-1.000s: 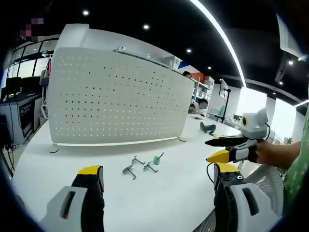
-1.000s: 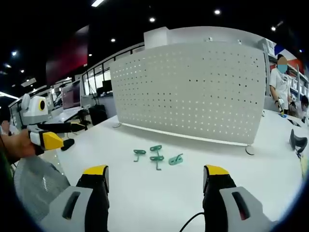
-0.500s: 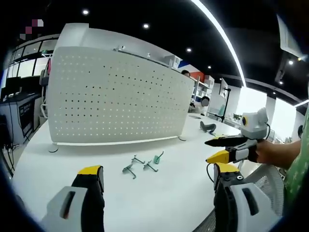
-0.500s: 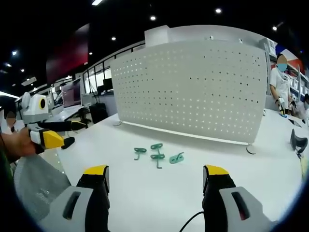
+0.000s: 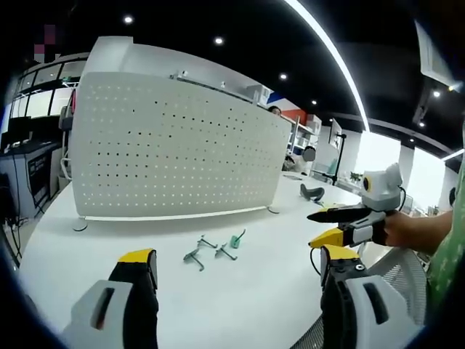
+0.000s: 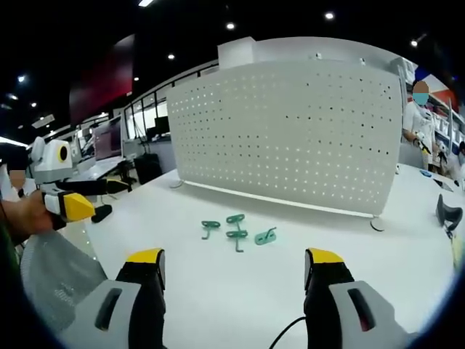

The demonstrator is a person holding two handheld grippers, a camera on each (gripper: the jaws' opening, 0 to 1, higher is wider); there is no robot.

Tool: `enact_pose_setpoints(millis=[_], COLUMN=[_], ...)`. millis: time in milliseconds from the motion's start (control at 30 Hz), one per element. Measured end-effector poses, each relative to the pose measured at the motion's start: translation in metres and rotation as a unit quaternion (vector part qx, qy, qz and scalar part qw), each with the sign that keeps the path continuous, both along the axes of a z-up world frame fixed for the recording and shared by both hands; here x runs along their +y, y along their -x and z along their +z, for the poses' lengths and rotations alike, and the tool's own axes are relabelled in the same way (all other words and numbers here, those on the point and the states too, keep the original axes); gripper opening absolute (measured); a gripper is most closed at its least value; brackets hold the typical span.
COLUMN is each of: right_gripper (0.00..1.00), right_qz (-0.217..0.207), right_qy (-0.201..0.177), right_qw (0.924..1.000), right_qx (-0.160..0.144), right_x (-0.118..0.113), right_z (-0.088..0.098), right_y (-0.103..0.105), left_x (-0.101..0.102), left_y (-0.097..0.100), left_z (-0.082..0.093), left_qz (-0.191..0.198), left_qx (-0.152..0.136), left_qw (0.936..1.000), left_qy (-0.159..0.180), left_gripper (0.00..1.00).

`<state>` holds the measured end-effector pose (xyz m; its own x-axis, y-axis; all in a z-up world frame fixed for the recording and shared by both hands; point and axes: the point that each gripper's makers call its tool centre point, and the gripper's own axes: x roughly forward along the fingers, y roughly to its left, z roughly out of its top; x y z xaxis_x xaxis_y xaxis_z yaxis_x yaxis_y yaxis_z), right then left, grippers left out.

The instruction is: Insert the hook assembly into the mounting plate slot until the hook locks in place.

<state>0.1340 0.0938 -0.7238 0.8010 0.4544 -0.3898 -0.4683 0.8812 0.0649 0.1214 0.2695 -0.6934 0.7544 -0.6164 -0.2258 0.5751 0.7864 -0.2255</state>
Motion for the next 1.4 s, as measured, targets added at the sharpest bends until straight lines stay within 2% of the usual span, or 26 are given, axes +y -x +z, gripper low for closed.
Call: enact_pose_setpoints(millis=[467, 567, 800, 1000, 1233, 1400], right_gripper=[0.77, 0.76, 0.73, 0.66, 0.64, 0.59], right_qz=[-0.007, -0.005, -0.015, -0.015, -0.023, -0.022], right_qy=[-0.004, -0.002, -0.006, -0.005, -0.001, 0.001], right_qw=[0.9999, 1.0, 0.9998, 0.9999, 0.9995, 0.9989], right_qx=[0.011, 0.007, 0.01, -0.001, 0.024, 0.041], right_x=[-0.003, -0.001, -0.005, -0.003, -0.007, -0.007], right_z=[-0.002, 0.003, 0.007, 0.012, 0.002, -0.004], right_y=[0.001, 0.001, -0.014, -0.027, -0.038, -0.045], left_x=[0.0, 0.0, -0.001, 0.0, -0.003, -0.004], left_y=[0.001, 0.001, 0.001, 0.001, 0.002, 0.003], left_z=[0.005, 0.006, 0.007, 0.009, 0.008, 0.008], left_qz=[-0.002, -0.002, -0.003, -0.002, -0.01, -0.012], left_qx=[-0.007, -0.008, -0.01, -0.012, -0.011, -0.011], left_qw=[0.9999, 0.9999, 0.9999, 0.9998, 0.9998, 0.9998], left_qy=[0.007, 0.009, 0.012, 0.015, 0.013, 0.013], left_gripper=[0.94, 0.94, 0.94, 0.94, 0.93, 0.93])
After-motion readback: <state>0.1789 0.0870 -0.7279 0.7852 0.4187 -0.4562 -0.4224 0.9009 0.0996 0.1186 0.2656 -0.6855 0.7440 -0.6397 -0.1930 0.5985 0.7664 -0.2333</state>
